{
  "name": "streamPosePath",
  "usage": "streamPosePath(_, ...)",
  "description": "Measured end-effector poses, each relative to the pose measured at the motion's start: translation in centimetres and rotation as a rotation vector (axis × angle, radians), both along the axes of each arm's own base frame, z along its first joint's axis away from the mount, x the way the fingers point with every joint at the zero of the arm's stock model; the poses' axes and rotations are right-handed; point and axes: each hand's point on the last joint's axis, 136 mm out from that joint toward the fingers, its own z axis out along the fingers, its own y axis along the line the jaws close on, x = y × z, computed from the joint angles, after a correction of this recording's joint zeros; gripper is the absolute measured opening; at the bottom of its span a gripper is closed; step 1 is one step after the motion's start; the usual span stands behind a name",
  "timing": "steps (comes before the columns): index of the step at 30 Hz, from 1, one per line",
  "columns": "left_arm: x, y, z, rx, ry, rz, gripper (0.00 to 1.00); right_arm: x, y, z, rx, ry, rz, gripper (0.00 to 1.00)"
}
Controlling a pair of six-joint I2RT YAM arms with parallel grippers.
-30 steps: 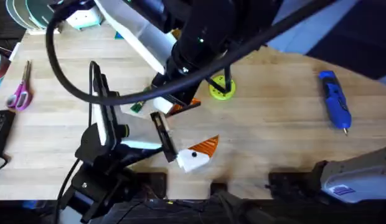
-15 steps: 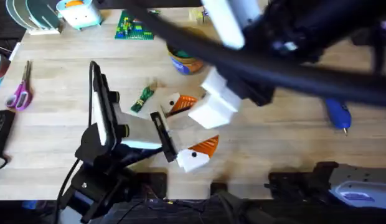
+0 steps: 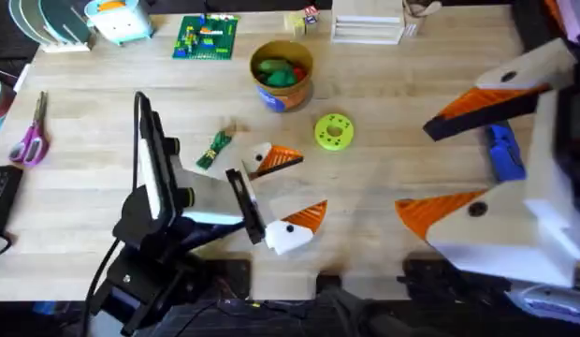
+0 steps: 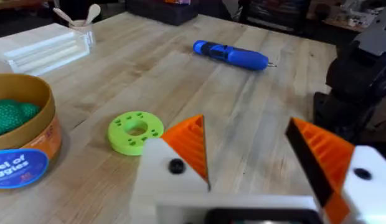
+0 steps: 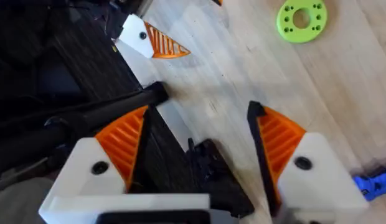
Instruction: Pick up the gripper from the table and insert it into the empty holder that is missing its gripper. Then pick up a screw, insert it into the mounting hole, and use the screwdriver to tighten it. Finally, clean up the table by picking up the vegetable and placing it into the bucket.
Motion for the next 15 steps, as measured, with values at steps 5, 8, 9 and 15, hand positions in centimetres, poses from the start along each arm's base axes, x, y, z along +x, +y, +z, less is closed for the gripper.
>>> streamPosePath(5,0.01,0.00,-0.01,0.001,-0.002,0.000,0.235,-0.31,-0.39,0.14,0.005,0.002,-0.009,0.894)
streamPosePath(8,0.06,0.02,-0.01,0.003,-0.006,0.003,0.013,-0.45,-0.57,0.02,-0.003,0.011,-0.013,0.894)
streamPosePath(9,0.06,0.03,-0.02,0.004,-0.006,0.003,0.011,-0.46,-0.58,0.01,-0.003,0.011,-0.013,0.894)
streamPosePath(15,0.06,0.03,-0.02,0.004,-0.006,0.003,0.012,-0.45,-0.58,0.01,-0.003,0.011,-0.013,0.894)
